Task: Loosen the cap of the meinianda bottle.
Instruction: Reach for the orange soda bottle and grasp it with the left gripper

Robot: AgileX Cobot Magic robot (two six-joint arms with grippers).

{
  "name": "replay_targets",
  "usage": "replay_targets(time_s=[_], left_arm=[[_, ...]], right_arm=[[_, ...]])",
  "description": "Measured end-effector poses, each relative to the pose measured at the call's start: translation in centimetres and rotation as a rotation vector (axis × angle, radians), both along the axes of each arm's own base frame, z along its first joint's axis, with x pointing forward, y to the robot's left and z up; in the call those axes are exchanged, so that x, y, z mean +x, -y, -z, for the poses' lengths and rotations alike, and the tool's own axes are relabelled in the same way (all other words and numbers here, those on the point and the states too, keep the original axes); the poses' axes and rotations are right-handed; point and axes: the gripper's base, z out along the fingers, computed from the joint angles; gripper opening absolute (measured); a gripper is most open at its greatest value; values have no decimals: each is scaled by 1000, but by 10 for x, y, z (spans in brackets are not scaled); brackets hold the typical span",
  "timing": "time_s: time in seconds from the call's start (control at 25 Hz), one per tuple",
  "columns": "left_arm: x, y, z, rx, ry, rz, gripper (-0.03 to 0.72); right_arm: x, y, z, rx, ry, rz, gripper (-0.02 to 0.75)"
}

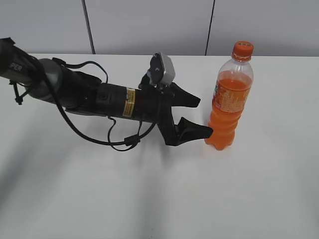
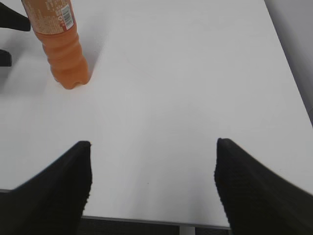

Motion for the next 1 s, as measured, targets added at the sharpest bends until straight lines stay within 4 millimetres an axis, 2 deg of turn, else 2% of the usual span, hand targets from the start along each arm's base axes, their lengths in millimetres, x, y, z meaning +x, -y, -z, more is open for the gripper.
replay_targets(time_s=[0.28, 0.48, 1.0], left_arm=[[7, 21, 10, -17, 0, 0, 632], [13, 30, 20, -16, -16, -13, 632], [20, 55, 27, -42, -7, 6, 631]], right_arm=[[0, 0, 0, 0, 0, 0, 587], [0, 0, 0, 0, 0, 0, 587], [0, 0, 0, -2, 0, 1, 587]])
